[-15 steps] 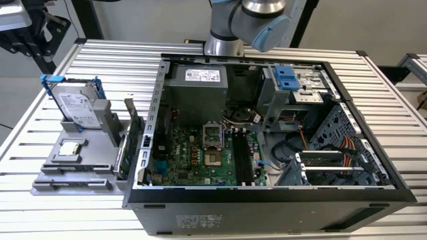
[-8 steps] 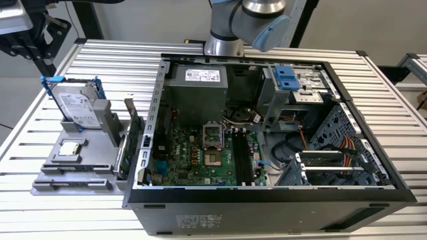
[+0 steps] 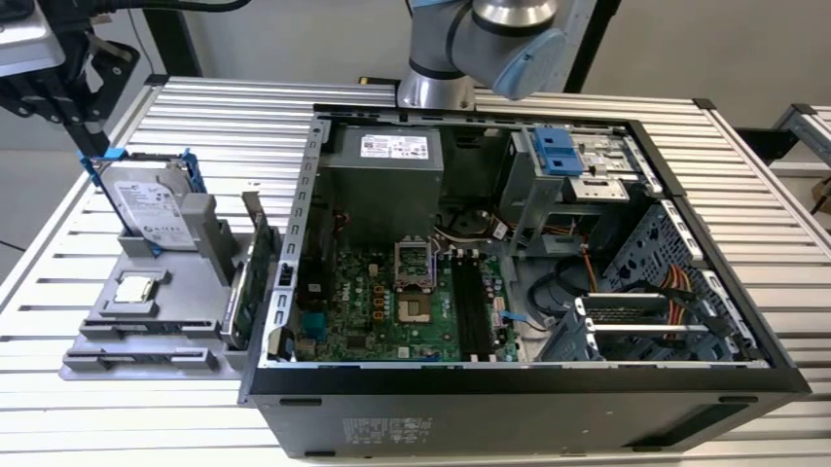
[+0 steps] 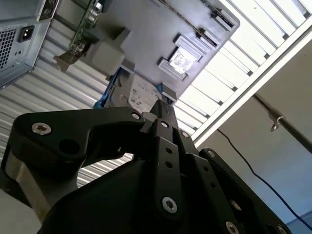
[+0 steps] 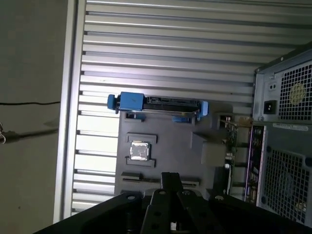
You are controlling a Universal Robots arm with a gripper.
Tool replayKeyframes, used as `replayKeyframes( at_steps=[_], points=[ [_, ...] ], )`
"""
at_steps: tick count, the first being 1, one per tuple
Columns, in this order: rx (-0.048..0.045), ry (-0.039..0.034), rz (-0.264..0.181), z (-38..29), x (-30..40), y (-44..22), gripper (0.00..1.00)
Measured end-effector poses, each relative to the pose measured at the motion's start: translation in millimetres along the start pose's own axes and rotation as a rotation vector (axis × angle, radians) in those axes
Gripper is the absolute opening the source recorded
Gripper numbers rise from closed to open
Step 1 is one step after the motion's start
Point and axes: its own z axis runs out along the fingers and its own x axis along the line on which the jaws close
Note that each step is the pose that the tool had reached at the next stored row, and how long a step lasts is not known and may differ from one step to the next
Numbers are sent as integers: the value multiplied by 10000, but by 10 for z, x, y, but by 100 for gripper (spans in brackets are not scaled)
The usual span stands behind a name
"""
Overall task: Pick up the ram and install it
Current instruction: 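Reach for the ram, then pick up the ram and move it above insertion slot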
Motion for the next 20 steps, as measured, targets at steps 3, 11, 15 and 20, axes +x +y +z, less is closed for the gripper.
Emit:
replayKeyframes(
  at_steps=[3,11,15,20],
  points=[
    [2,4,-66,-2,-18,-28,0],
    [27,-259,-371,3,-33,-87,0],
    [30,-286,-321,6,-28,-148,0],
    [28,-303,27,14,-25,-201,0]
  ],
)
